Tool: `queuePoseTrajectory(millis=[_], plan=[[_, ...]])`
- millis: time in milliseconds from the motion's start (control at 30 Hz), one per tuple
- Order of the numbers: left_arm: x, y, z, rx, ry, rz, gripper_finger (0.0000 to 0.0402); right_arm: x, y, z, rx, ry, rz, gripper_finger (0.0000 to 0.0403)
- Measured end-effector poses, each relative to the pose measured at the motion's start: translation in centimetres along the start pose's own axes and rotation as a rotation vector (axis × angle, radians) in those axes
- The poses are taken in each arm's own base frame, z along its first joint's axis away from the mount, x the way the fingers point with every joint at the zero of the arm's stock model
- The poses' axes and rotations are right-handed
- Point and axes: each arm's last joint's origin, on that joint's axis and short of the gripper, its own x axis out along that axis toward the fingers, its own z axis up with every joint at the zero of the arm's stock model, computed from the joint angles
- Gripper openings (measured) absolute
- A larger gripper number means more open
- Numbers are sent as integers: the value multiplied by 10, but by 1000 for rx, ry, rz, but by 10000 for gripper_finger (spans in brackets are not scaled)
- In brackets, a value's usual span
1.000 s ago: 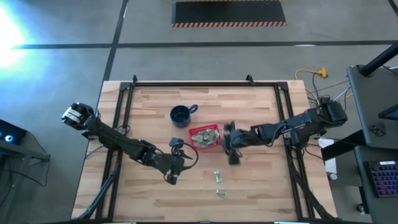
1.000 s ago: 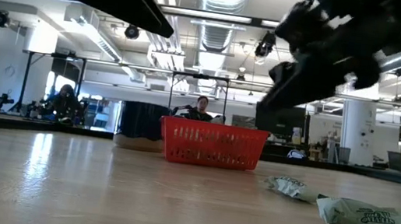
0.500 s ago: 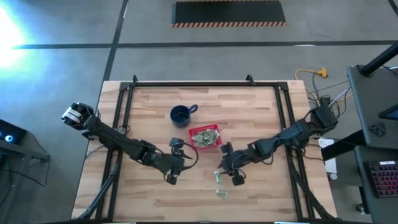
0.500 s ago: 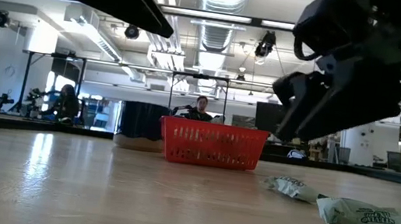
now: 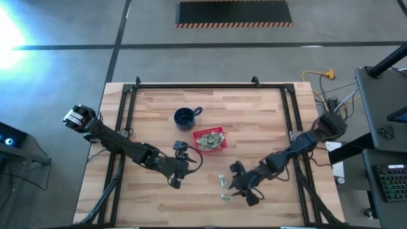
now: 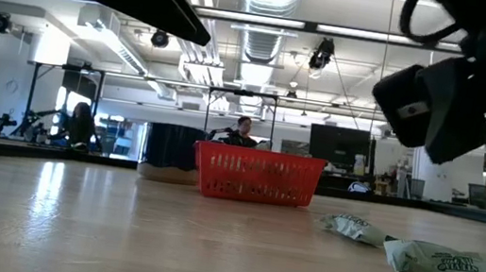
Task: Pick and place Stevia / Truvia into bins
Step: Put the white stevia packet into the red basket
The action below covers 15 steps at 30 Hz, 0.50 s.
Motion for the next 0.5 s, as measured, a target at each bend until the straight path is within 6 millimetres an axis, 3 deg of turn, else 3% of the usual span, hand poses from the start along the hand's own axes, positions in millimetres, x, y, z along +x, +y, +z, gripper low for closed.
queuePoseTrajectory(millis=[200, 500], plan=[[0, 0, 0, 0, 0, 0, 154, 6, 17, -8, -37, -17, -43, 122], [0, 0, 0, 0, 1, 0, 154, 35, 17, -15, -21, 24, -37, 125]])
